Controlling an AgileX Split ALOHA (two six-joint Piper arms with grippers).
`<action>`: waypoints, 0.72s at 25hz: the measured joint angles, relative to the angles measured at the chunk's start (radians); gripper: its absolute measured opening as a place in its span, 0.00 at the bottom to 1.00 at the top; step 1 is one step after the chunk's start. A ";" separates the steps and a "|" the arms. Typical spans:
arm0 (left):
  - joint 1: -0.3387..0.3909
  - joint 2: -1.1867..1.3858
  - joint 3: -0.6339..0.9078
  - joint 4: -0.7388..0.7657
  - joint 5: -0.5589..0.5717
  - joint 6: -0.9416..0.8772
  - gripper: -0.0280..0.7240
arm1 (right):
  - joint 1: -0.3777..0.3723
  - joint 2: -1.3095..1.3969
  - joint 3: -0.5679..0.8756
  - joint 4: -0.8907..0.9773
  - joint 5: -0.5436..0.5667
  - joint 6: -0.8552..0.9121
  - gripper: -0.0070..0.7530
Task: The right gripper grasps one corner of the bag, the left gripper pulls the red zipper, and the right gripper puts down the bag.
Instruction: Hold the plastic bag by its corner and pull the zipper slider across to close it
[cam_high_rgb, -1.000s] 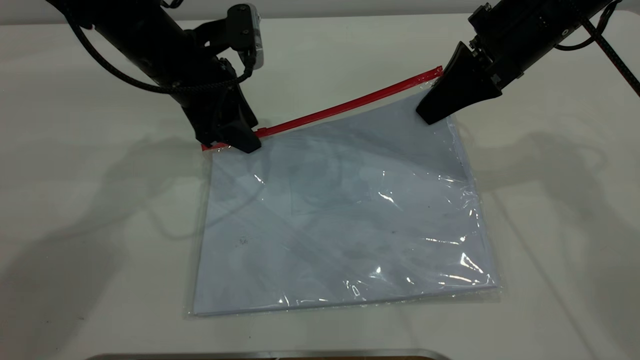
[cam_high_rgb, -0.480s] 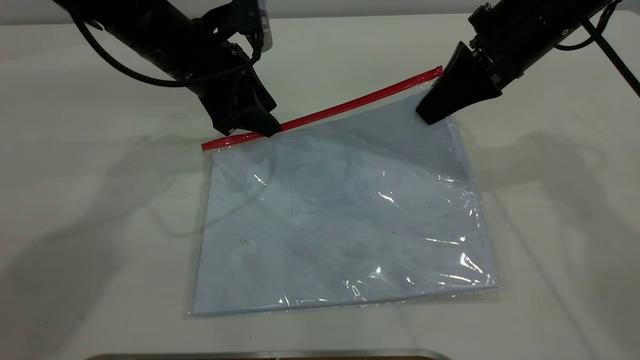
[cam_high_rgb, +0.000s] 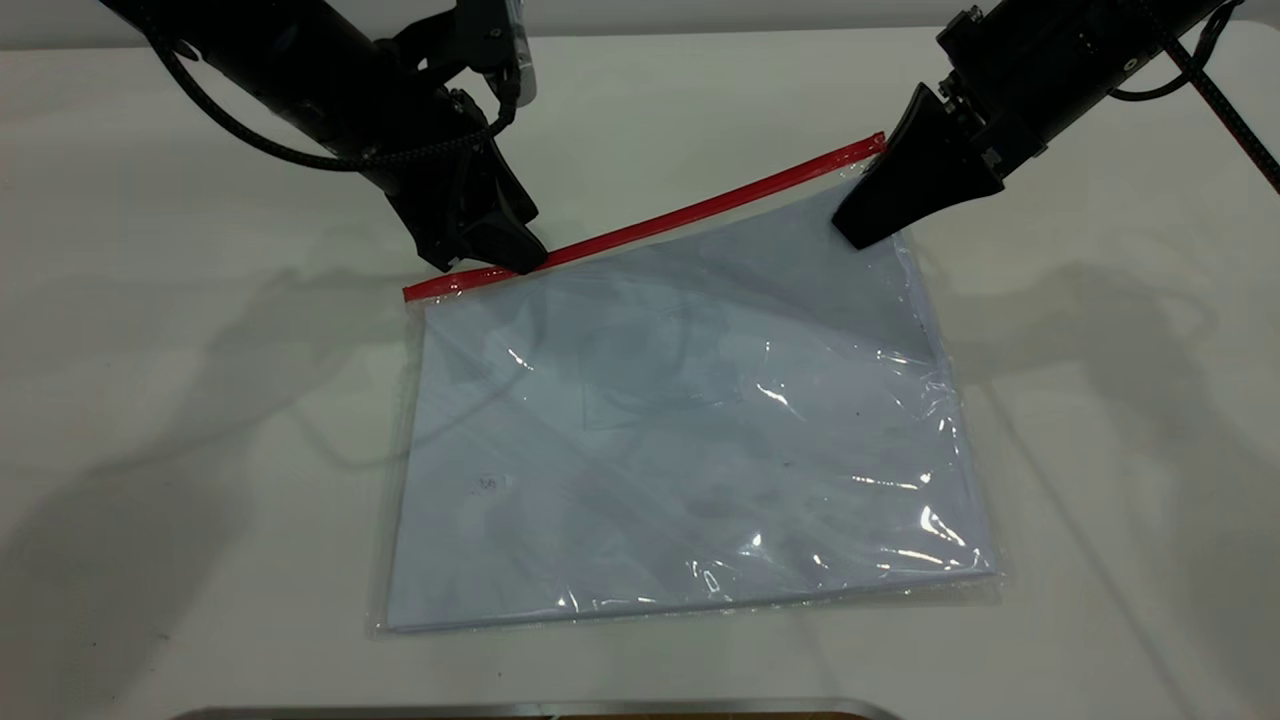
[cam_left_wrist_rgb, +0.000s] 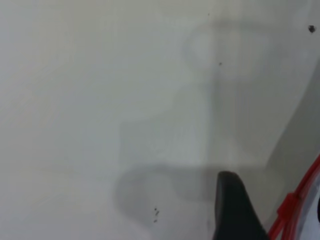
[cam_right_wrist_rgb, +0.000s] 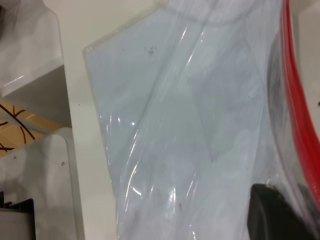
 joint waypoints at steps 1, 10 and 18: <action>0.000 0.001 0.000 0.000 0.000 0.000 0.65 | 0.000 0.000 0.000 0.000 0.000 0.000 0.07; 0.000 0.031 0.000 0.000 0.002 0.000 0.49 | 0.000 0.000 0.000 0.000 0.000 0.000 0.07; 0.000 0.031 0.000 -0.015 0.002 0.005 0.24 | 0.000 0.000 0.000 -0.001 0.000 0.000 0.07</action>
